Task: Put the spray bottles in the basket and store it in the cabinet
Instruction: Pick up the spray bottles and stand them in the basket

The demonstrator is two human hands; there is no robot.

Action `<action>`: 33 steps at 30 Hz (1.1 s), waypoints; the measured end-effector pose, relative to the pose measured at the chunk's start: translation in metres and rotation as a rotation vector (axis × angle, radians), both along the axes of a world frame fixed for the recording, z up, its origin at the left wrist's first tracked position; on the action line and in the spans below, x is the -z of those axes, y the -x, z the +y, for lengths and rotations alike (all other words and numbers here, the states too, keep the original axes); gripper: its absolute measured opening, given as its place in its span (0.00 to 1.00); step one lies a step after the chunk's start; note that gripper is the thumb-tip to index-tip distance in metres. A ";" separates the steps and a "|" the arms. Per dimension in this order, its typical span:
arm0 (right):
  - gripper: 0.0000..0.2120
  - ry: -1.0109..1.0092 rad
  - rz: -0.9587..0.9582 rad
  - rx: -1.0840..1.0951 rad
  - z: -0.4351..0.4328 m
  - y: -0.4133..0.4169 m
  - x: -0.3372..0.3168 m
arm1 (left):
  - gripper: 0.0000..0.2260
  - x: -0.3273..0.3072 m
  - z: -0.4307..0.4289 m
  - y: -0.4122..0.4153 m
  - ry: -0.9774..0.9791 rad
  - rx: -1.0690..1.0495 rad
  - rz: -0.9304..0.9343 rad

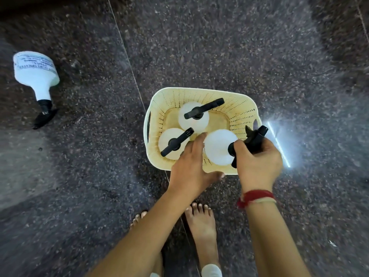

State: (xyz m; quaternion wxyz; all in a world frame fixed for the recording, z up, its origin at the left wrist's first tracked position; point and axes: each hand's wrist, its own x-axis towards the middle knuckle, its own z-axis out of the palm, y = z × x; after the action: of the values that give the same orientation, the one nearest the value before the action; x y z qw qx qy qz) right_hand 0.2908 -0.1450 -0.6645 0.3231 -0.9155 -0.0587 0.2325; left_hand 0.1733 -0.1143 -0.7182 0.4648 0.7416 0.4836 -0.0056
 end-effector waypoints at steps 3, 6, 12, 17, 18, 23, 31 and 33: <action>0.06 0.069 0.018 0.028 0.004 0.009 0.015 | 0.39 0.004 0.005 0.003 -0.012 0.003 0.021; 0.07 0.105 0.043 0.045 0.005 0.022 0.027 | 0.32 0.008 0.010 -0.001 -0.056 0.044 0.007; 0.09 0.126 0.050 0.058 0.011 0.029 0.039 | 0.19 0.021 0.013 0.001 -0.041 0.118 0.074; 0.10 0.119 0.051 0.029 0.017 0.030 0.046 | 0.20 0.026 0.014 0.001 -0.055 0.113 0.077; 0.10 0.120 0.053 0.033 0.019 0.029 0.048 | 0.20 0.025 0.014 0.000 -0.056 0.112 0.068; 0.20 0.145 0.171 0.063 0.021 0.027 0.050 | 0.23 0.026 0.015 0.000 -0.050 0.156 0.096; 0.48 0.110 -0.241 -0.264 0.022 0.052 -0.012 | 0.11 -0.021 0.013 0.033 -0.094 -0.075 0.016; 0.42 -0.063 -0.380 -0.376 0.034 0.066 -0.030 | 0.06 -0.044 0.016 0.046 -0.165 -0.108 -0.080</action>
State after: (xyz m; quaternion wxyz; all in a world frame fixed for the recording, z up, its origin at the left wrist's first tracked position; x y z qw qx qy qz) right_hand 0.2246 -0.1106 -0.6345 0.2856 -0.9052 -0.2947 0.1103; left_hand 0.1275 -0.0988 -0.6743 0.4209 0.7497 0.5028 0.0892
